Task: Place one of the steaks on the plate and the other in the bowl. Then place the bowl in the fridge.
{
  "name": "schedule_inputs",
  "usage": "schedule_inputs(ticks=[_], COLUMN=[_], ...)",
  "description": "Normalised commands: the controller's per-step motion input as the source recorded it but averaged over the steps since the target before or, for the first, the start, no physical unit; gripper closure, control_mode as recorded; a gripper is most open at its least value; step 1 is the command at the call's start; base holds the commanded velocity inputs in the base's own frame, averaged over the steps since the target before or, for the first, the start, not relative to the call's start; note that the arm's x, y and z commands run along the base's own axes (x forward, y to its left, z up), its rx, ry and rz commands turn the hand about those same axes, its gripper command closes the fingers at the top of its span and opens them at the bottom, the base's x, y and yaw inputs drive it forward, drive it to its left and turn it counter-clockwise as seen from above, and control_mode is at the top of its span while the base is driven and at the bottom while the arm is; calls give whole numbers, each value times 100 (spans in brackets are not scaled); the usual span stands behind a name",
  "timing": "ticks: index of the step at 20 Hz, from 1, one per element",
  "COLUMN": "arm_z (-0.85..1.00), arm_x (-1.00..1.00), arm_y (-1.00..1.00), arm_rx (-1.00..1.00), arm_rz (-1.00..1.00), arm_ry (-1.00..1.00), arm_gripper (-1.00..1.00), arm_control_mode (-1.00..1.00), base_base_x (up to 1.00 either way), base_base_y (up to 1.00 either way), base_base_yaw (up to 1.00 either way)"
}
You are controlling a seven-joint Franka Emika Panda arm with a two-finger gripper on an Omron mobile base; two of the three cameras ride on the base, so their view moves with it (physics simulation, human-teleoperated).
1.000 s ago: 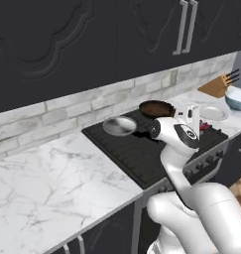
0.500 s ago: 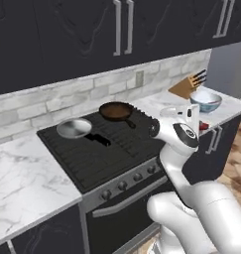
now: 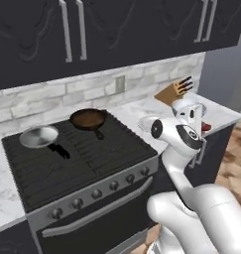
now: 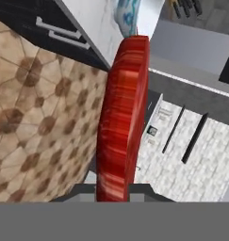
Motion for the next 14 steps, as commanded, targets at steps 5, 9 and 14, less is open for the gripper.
schedule_inputs(ticks=[5, 9, 14], arm_z=[0, 0, 0], arm_x=[0, 0, 0], arm_y=[0, 0, 0], arm_rx=[0, 0, 0], arm_rz=[0, 0, 0], arm_ry=[0, 0, 0], arm_gripper=[100, 100, 100], arm_control_mode=[100, 100, 100], base_base_x=[9, 2, 1], base_base_y=[-66, -38, -65], base_base_yaw=[33, 49, 61])
